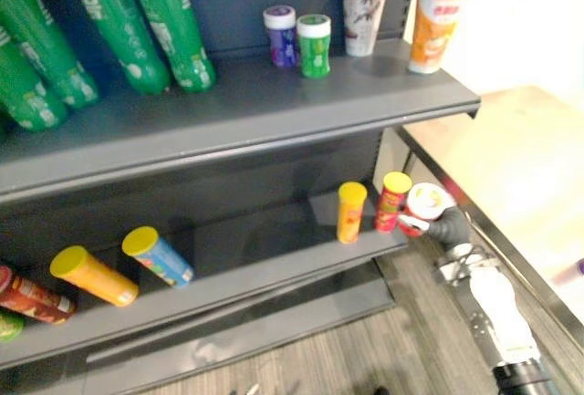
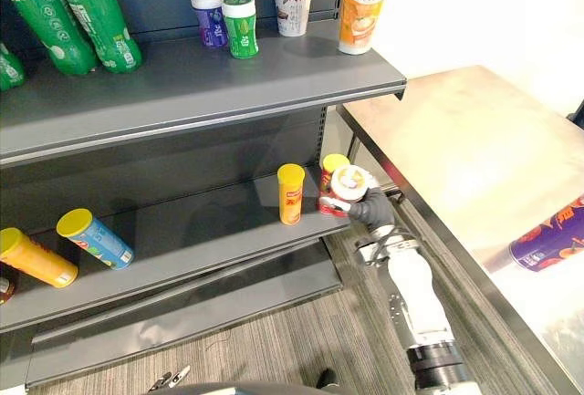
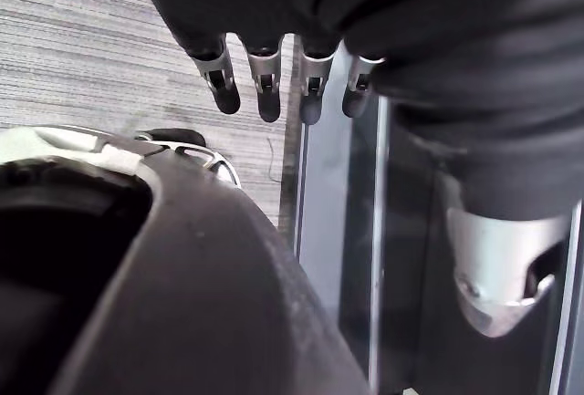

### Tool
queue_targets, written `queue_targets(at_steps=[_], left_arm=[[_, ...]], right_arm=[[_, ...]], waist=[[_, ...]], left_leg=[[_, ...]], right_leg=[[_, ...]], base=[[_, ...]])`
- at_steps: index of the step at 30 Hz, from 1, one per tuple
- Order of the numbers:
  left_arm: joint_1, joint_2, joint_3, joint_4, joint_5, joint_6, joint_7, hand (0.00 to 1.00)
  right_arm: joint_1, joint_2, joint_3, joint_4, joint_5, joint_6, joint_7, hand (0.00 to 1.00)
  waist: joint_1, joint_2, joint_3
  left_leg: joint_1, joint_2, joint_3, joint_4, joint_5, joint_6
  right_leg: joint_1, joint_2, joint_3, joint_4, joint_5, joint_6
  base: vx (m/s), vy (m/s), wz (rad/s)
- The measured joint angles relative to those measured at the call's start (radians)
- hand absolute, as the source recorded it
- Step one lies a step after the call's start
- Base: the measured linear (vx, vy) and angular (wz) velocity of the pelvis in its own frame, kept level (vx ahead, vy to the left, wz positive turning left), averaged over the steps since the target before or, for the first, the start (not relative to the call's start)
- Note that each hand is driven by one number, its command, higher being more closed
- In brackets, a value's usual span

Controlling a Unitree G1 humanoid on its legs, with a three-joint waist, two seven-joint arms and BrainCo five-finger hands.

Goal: Put the gum and the chips on the shelf.

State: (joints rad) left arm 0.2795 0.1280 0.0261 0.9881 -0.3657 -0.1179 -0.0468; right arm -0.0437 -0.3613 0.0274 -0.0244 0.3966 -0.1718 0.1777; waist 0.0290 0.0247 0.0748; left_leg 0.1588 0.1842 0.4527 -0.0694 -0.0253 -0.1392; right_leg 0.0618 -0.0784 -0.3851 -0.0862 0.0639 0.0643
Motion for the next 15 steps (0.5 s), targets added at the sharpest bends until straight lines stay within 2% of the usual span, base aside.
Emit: queue_targets(at_steps=[4,8,15], left_arm=[[0.001,0.0,0.006,-0.013,0.033,0.011,0.0,0.0],[0.002,-0.002,0.022,-0.013,0.035,0.019,0.0,0.0],[0.001,0.001,0.041,-0.013,0.036,0.02,0.0,0.0]], right_arm=[[-0.005,-0.061,-0.092,-0.003,-0.002,0.061,-0.013,1.0],[-0.01,-0.089,-0.151,-0.003,-0.001,0.099,-0.025,1.0],[-0.119,-0.168,-0.188,0.001,0.007,0.105,-0.067,1.0]], waist=[[-0.006,-0.001,-0.004],[-0.018,-0.006,-0.009],[-0.033,-0.025,-0.021]], left_leg=[[0.001,-0.008,0.001,-0.014,0.005,0.006],[0.001,-0.016,0.003,-0.022,0.007,0.008],[0.005,-0.022,0.027,-0.025,0.008,0.009]], right_leg=[[-0.006,-0.006,0.004,0.009,0.0,0.0],[-0.014,-0.013,0.008,0.015,0.0,0.001],[-0.027,-0.017,0.03,0.021,0.003,0.004]], base=[[-0.04,0.009,-0.01],[0.0,0.004,-0.01],[0.01,0.003,-0.09]])
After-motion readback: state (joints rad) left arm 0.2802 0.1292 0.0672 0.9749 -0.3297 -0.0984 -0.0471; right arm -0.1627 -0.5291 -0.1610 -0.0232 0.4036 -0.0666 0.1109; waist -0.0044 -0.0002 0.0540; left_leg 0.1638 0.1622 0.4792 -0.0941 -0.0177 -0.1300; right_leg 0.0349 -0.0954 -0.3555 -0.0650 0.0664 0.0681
